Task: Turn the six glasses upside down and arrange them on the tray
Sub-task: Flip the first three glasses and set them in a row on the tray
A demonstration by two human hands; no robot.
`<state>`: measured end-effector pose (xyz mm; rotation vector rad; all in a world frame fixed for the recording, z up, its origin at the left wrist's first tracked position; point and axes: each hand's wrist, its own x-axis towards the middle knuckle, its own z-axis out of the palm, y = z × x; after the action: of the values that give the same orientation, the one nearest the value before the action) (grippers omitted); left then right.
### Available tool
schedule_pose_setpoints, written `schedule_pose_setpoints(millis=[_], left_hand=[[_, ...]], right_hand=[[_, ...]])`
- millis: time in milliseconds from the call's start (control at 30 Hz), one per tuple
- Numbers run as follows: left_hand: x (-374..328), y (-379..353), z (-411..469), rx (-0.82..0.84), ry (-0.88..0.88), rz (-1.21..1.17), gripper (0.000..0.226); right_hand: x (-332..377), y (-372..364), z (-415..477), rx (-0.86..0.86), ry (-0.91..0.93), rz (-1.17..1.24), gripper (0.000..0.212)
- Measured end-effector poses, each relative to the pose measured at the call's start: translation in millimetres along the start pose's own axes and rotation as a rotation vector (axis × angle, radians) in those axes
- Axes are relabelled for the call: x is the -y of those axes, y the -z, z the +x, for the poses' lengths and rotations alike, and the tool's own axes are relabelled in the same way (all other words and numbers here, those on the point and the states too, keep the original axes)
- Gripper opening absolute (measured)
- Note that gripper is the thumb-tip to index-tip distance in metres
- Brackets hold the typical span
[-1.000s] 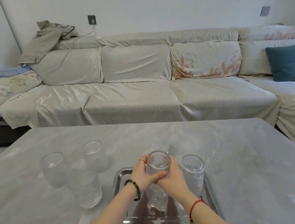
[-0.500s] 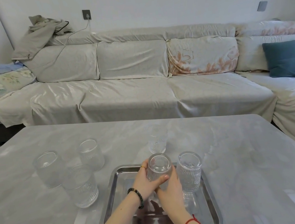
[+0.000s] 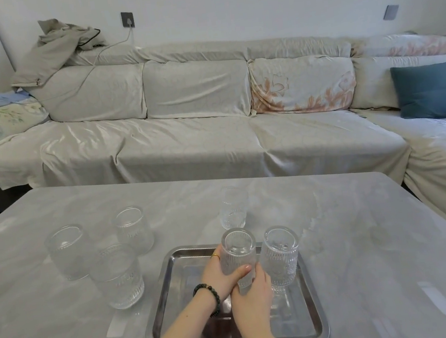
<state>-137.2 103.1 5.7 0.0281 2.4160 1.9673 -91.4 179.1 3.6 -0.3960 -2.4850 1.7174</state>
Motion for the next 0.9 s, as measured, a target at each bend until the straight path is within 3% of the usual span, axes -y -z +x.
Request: schedule_pose_setpoints(millis=[300,433,567,767,900], left_hand=[[3.8,-2.9,-2.8,0.043,0.016,-0.018,0.047],[14.1,-3.9,-17.0,0.010,0.137,-0.186,0.069],[15.6,-4.7,-17.0,0.056,0.157,-0.273,0.044],[14.5,-3.0,-14.0,0.072,0.201,-0.268,0.052],[2.1,4.6,-8.9,0.011,0.192,-0.206,0.063]], right_hand=[[3.0,9.5,-5.3,0.028,-0.130,0.147,0.062],[0.9,15.4,-9.8,0.076,-0.105,0.181,0.064],[6.1,18.1,-13.0,0.117,-0.113,0.212,0.066],[13.2,21.1,-16.8,0.129,-0.109,0.222,0.066],[20.5,30.0,-15.3,0.068,-0.085,0.215,0.053]])
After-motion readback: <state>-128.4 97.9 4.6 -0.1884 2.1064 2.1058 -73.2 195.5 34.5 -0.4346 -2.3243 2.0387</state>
